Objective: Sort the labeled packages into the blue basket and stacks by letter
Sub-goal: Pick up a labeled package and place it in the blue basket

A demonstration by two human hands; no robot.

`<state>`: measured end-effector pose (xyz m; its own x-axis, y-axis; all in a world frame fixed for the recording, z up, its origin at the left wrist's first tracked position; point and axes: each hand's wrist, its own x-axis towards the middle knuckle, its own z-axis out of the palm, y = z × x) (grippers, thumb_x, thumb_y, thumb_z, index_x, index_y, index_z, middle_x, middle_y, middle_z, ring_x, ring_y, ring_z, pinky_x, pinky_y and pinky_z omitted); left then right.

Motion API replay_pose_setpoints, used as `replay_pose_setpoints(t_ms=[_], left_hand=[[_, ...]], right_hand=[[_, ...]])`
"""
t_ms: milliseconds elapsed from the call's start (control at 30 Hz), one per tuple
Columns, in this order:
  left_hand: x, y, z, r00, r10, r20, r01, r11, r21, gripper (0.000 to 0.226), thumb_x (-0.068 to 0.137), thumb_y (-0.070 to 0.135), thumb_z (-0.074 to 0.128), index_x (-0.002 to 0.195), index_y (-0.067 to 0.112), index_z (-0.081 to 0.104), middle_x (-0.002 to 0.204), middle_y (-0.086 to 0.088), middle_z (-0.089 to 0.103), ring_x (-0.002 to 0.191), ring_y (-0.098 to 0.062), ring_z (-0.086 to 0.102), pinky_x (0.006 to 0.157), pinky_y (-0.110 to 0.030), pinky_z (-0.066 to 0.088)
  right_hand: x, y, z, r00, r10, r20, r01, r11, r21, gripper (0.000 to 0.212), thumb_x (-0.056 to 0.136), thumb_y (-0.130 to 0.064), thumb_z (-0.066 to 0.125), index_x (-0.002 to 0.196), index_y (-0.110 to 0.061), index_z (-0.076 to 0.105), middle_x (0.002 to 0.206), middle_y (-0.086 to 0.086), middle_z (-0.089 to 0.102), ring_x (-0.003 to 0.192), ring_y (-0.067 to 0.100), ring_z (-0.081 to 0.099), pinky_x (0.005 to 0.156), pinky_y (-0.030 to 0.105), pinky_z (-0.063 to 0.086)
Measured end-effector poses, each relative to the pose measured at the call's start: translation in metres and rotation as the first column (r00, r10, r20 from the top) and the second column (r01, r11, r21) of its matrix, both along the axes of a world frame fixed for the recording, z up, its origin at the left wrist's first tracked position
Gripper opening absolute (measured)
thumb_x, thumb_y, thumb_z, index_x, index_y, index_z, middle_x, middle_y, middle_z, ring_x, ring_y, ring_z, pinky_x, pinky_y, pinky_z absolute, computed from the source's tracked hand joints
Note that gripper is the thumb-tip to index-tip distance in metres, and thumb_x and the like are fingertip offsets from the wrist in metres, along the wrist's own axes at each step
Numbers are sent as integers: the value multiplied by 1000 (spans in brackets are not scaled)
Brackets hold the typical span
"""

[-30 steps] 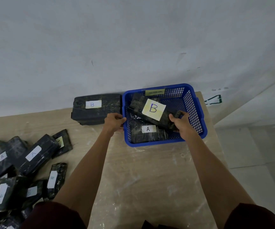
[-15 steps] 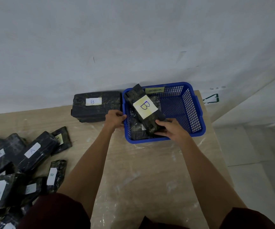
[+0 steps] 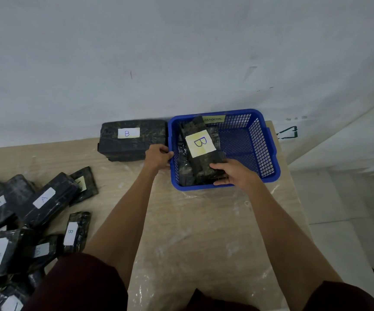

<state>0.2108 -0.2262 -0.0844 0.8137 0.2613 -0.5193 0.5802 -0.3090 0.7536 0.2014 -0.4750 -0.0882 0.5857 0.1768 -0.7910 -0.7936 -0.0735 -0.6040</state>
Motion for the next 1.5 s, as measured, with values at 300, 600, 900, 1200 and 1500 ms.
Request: replay_pose_setpoints(t_ms=[300,600,900,1200,1500], left_hand=[[1,2,0,1000,-27,-14,27,1000,-6,19,96,7,66,114,1,62,108,-18,67,94,-31,71,80,-45,62],[1,7,-1,998,-65,-11,66,998,15,16,94,10,69,109,5,63,110,-18,69,99,-32,71,87,-50,60],[-1,5,1,997,-78,2,78,996,46,23,96,9,67,117,1,63,109,-16,69,98,-28,70,87,-45,60],[-1,2,3,996,-88,11,86,992,91,19,95,11,68,112,4,64,105,-14,69,96,-26,70,91,-43,59],[-4,3,6,991,-130,6,128,984,123,24,96,7,65,119,1,64,112,-16,69,98,-25,69,91,-41,58]], right_hand=[[6,28,-3,913,399,80,-354,876,-328,55,86,-41,78,128,-9,61,125,5,63,101,19,64,63,29,59],[7,36,3,931,342,125,-281,894,-350,74,89,-27,77,148,-3,38,129,13,61,78,25,69,73,34,60],[3,41,-7,897,383,221,-227,828,-513,60,77,-28,87,125,-1,62,120,16,69,106,29,67,91,40,58],[4,39,-1,885,420,203,-267,813,-518,56,80,-27,86,122,-2,60,111,13,68,97,30,70,64,30,58],[0,43,-1,803,525,282,-236,715,-658,67,76,-40,86,131,-8,64,118,10,69,118,27,60,100,44,49]])
